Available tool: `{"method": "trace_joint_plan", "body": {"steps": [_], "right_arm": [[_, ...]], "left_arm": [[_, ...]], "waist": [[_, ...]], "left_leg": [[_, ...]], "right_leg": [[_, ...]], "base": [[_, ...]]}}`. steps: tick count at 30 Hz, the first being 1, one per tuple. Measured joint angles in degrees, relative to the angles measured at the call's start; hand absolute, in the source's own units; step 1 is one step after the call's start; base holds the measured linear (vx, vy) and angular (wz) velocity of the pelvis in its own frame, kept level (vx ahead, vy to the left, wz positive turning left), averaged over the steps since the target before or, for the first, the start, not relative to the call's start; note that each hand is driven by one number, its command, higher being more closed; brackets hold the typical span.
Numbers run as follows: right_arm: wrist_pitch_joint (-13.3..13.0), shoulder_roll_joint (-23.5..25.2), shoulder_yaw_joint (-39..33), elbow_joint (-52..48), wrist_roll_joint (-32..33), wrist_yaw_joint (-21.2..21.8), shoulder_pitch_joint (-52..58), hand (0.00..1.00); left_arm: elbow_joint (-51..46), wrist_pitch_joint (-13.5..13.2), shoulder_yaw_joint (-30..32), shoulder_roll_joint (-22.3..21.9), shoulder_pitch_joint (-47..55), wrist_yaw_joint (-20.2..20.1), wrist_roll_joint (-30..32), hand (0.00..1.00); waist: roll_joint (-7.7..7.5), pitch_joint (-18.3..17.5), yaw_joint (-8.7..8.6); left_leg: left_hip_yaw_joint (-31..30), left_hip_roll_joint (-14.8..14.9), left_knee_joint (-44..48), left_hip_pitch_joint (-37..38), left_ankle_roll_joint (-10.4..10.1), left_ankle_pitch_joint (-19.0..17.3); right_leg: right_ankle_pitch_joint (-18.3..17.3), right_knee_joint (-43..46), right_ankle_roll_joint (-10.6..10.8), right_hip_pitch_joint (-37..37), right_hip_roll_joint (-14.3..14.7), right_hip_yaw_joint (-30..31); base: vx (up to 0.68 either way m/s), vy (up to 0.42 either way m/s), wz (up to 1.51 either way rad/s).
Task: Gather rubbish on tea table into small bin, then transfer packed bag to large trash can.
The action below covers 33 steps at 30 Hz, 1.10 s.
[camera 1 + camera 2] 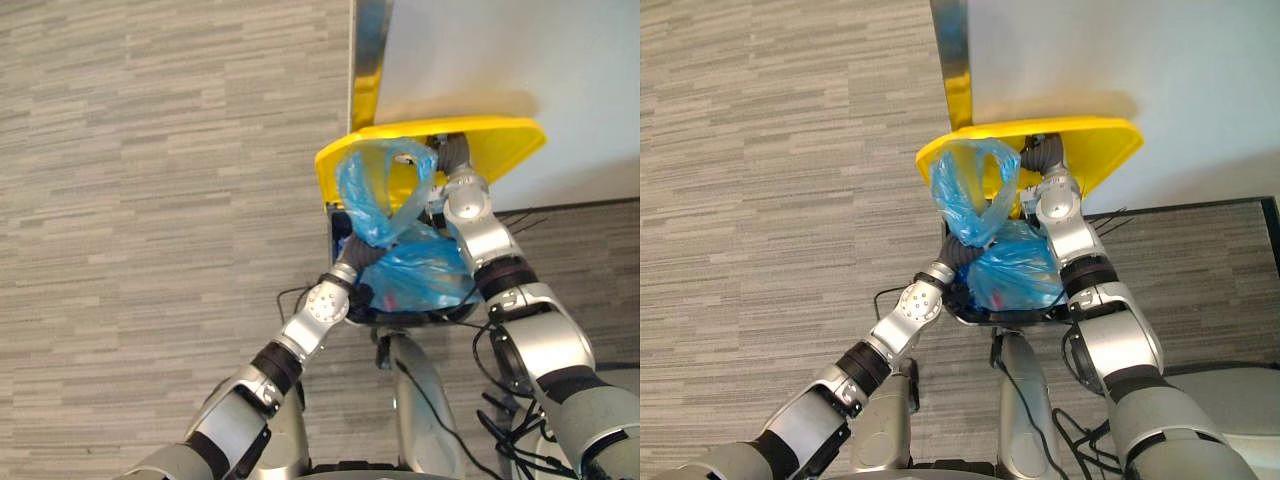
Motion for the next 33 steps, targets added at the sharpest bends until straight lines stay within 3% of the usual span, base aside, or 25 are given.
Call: {"method": "trace_joint_plan", "body": {"steps": [5,10,11,16,21,23,33], "right_arm": [[-1.0,-0.6,0.0,-4.8,1.5,-0.3,-2.6,0.0],[-1.6,-0.6,1.9,-7.3,3.9,-1.8,-3.4,0.0],[-1.6,0.0,2.1,-9.1,4.0,-2.0,-3.3,0.0],[-1.7,4.3,2.5,-18.1,3.9,-2.0,-1.1,0.0],[-2.2,7.6,2.6,-20.3,3.7,-2.0,0.6,0.0],[-2.3,7.9,2.7,-20.3,3.4,-2.0,1.0,0.0],[-2.7,5.6,3.5,-16.1,1.3,-1.4,5.9,0.0]], "left_arm": [[11.3,3.2,4.6,1.4,-7.4,2.7,2.4,1.0],[14.2,3.5,7.7,0.4,-10.9,3.8,3.4,1.0],[14.1,3.5,8.8,0.1,-11.1,3.8,3.5,0.0],[13.0,3.8,11.2,-2.5,-10.7,3.4,5.5,0.0],[10.1,3.8,10.8,-5.3,-8.6,3.1,5.7,0.0],[10.1,3.8,10.6,-5.2,-8.4,2.5,5.7,0.0],[9.8,3.7,5.7,-2.4,-6.0,1.0,5.6,0.0]], "waist": [[-1.89,3.3,-1.24],[-2.97,4.3,-2.28],[-2.97,4.3,-2.25],[-2.98,4.3,-1.27],[-3.23,4.2,-0.56],[-3.38,4.1,-0.55],[-4.22,3.4,-0.87]], "left_leg": [[0.4,0.9,2.3,-5.2,-0.3,0.1],[1.1,2.1,5.9,-10.8,-0.4,-0.5],[1.3,2.7,6.7,-11.8,-0.5,-1.0],[3.8,5.0,7.7,-12.7,-1.0,-1.4],[5.3,5.1,6.9,-11.1,-1.2,-1.5],[5.8,4.9,5.9,-10.0,-2.0,-1.0],[3.9,3.5,2.3,-4.4,-2.1,0.6]], "right_leg": [[2.4,-2.3,0.2,-3.6,1.2,0.2],[4.1,-2.8,-1.0,-7.9,2.0,0.6],[4.2,-2.7,-1.1,-8.6,2.4,0.6],[3.9,-1.4,-1.3,-10.5,3.4,1.1],[2.8,0.5,-0.8,-10.4,2.8,1.7],[2.6,0.8,-0.8,-10.2,2.2,1.6],[1.1,0.4,-0.5,-3.9,0.7,-0.5]], "base": [[-0.03,-0.032,-0.12],[0.0,0.005,-0.14],[0.03,-0.017,-0.15],[0.04,-0.024,-0.13],[0.02,-0.002,0.01],[0.03,0.003,0.12],[0.02,0.022,0.14]]}}
